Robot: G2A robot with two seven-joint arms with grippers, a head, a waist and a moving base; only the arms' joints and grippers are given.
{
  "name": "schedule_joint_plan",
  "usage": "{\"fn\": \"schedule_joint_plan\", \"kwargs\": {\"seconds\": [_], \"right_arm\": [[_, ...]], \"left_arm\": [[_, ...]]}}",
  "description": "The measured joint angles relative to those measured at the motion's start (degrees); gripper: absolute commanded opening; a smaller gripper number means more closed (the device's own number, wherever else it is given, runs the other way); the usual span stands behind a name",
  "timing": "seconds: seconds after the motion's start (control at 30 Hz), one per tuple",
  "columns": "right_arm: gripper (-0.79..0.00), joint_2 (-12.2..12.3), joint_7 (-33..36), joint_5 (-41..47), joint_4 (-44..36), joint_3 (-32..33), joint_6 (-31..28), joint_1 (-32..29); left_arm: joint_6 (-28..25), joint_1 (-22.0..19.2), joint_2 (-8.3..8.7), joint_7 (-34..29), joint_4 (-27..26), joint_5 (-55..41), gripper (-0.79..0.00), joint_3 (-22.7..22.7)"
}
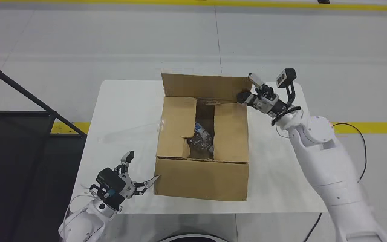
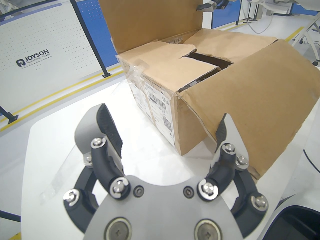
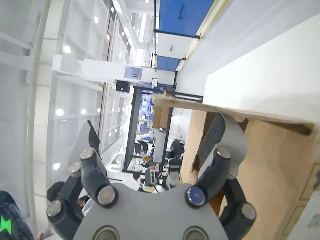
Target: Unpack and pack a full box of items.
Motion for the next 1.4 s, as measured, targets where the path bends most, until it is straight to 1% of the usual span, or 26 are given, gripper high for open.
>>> {"fn": "schedule_joint_plan", "kwargs": {"seconds": [0.27, 0.47, 0.67, 0.77, 0.93, 1.0, 1.07, 1.13, 1.27, 1.33, 1.4], "right_arm": [[0.000, -3.9, -3.6, -0.5, 16.3, -6.6, -4.2, 9.7], [0.000, -6.8, -0.9, 0.1, 26.8, -10.8, -4.9, 14.8], [0.000, -8.8, 0.5, -0.8, 33.2, -12.6, -6.8, 17.2], [0.000, -9.2, 0.7, -0.8, 34.5, -12.4, -8.4, 17.7], [0.000, -9.1, 1.3, -1.4, 32.2, -11.0, -12.5, 17.0], [0.000, -8.7, 2.0, -1.9, 29.4, -10.1, -13.7, 16.0], [0.000, -8.2, 2.0, -3.3, 25.2, -9.2, -14.0, 14.6], [0.000, -7.7, 2.2, -5.1, 20.4, -8.7, -13.6, 12.8], [0.000, -6.4, 1.3, -10.1, 8.2, -7.0, -9.4, 7.8], [0.000, -6.3, 1.1, -10.4, 6.1, -6.9, -9.1, 7.6], [0.000, -6.3, 1.2, -10.1, 7.6, -6.9, -9.3, 7.8]], "left_arm": [[0.0, 0.0, 0.00, 0.0, 0.0, 0.0, 0.000, 0.0], [0.1, -0.1, 0.00, -0.4, -0.1, 0.0, 0.000, 0.2], [-1.1, 0.3, 0.27, 0.4, -1.1, 2.0, 0.000, 0.8], [-0.2, 0.5, 0.29, 1.4, -1.4, 1.4, 0.000, 0.5], [3.6, 0.4, 0.07, 1.5, -1.0, -3.4, 0.000, -1.1], [7.2, -0.1, -0.07, -0.5, -0.8, -3.9, 0.000, -1.7], [9.7, -0.6, -0.22, -1.6, -0.5, -3.9, 0.000, -1.3], [10.9, -1.2, -0.38, -2.0, 0.3, -5.6, 0.000, -1.1], [14.2, -3.4, -0.81, -4.6, 2.8, -10.5, 0.000, -0.5], [14.9, -4.4, -0.97, -5.7, 3.8, -12.7, 0.000, -0.2], [16.2, -5.3, -1.09, -6.8, 4.7, -13.2, 0.000, 0.0]]}}
